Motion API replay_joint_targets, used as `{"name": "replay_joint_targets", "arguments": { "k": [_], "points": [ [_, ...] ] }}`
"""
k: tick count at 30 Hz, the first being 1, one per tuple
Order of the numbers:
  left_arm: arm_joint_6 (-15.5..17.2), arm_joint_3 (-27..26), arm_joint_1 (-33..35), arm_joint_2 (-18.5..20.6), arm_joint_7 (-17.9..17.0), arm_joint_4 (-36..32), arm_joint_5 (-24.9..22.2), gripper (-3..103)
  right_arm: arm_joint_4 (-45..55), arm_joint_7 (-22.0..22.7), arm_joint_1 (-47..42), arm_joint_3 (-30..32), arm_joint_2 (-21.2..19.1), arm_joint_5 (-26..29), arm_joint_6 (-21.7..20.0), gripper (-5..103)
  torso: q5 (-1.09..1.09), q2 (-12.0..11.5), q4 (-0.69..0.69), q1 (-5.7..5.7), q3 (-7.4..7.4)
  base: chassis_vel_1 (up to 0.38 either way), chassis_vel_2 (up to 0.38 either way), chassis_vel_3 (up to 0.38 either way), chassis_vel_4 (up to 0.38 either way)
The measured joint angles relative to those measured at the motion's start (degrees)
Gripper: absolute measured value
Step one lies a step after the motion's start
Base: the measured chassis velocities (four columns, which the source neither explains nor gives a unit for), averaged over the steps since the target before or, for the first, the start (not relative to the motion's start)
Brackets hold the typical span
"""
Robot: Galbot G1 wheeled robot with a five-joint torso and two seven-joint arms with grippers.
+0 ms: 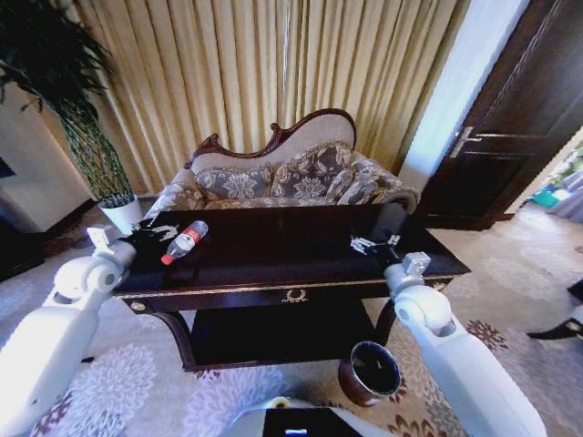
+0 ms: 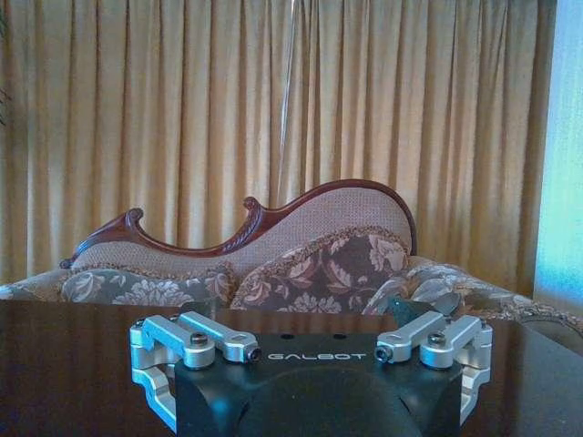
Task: Move to the front of the table and place the trash on the table into the trash bin.
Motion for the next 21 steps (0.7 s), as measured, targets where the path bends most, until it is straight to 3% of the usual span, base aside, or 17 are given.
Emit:
{"name": "replay_joint_targets", "arguments": {
  "k": [3,11,21],
  "points": [
    [1.0,1.1,-1.0,0.1,0.4,0.3,0.0,100,-0.2,0.0,0.0,0.2,0.0,0.0,0.0,100,0.01,0.0,0.00,0.00,0.00,0.000,0.000,0.000,0.000],
    [8.7,1.6,-0.9,-0.6,1.5,-1.9,0.5,100,-0.6,0.0,-0.2,0.6,0.1,0.0,0.1,100,0.01,0.0,0.00,0.00,0.00,0.000,0.000,0.000,0.000],
    [10.9,0.2,0.5,-0.6,0.7,-2.9,1.3,100,-1.1,0.1,0.3,0.1,0.1,0.1,0.1,100,0.00,0.0,0.00,0.00,0.00,0.000,0.000,0.000,0.000]
  ]
}}
